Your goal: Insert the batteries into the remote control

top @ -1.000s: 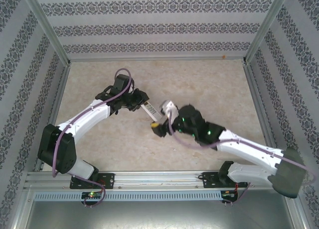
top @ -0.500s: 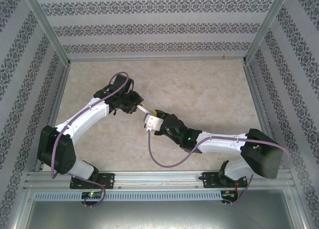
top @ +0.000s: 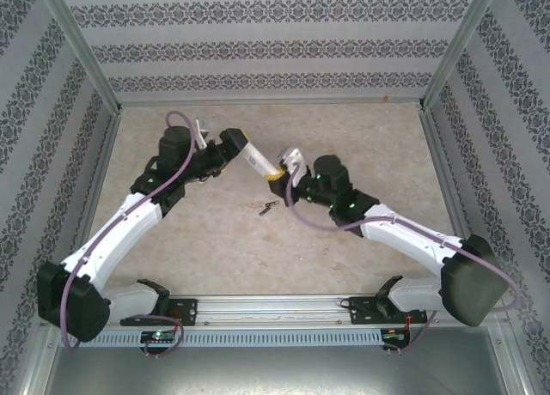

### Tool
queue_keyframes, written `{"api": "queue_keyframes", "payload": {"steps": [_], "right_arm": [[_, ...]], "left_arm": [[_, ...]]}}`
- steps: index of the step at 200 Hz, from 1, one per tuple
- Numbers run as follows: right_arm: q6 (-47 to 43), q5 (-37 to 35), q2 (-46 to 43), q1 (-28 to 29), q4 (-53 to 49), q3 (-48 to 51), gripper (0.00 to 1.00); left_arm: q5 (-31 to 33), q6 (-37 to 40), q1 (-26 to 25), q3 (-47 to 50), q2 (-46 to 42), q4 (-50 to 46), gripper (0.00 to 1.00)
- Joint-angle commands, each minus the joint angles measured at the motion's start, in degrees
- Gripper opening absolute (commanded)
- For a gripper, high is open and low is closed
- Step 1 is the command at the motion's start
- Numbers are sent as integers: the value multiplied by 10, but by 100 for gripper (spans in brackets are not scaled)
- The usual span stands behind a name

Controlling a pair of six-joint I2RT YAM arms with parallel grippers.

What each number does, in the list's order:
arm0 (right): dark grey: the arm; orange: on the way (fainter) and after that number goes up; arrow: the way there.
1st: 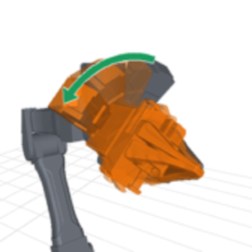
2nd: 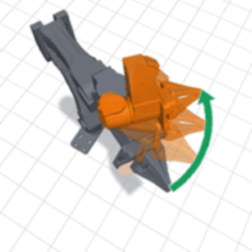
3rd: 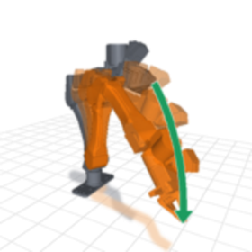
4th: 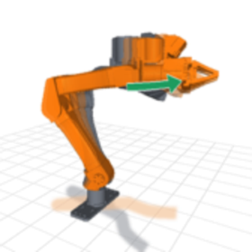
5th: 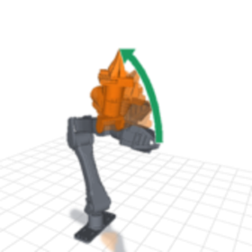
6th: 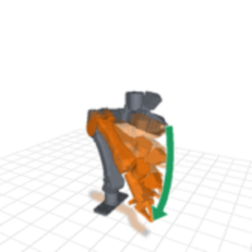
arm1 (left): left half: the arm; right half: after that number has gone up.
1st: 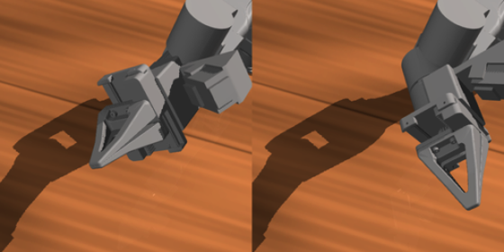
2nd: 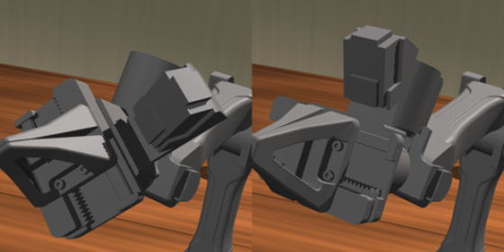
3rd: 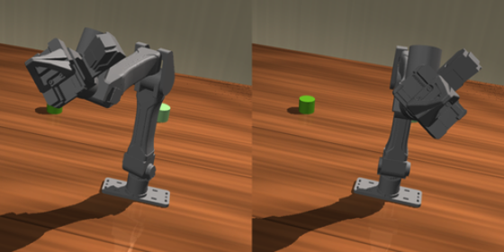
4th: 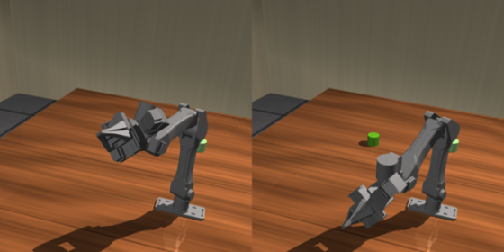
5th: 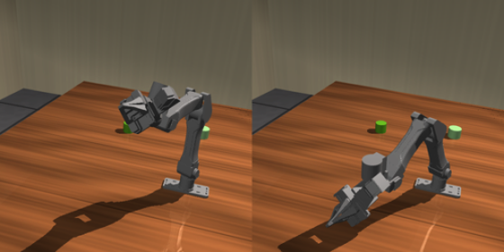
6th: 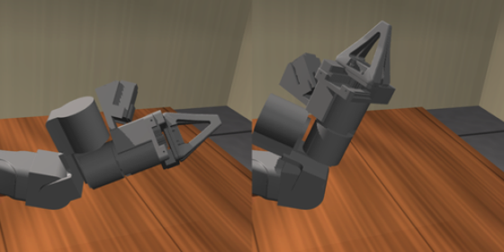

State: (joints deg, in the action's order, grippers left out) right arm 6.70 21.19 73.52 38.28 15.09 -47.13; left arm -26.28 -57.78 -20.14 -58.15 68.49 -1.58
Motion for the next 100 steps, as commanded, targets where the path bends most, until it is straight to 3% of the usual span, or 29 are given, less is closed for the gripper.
{"api": "queue_keyframes", "payload": {"steps": [1,38,77,100], "right_arm": [[259,177,-14,-41,16,-28,12],[426,221,0,-68,108,-53,14],[503,235,33,-57,172,-79,14],[503,226,50,-46,171,-94,14]], "left_arm": [[-138,59,36,14,-2,157,94],[-229,-95,65,56,48,395,93],[-260,-201,63,76,105,565,72],[-265,-196,58,78,112,567,54]]}}
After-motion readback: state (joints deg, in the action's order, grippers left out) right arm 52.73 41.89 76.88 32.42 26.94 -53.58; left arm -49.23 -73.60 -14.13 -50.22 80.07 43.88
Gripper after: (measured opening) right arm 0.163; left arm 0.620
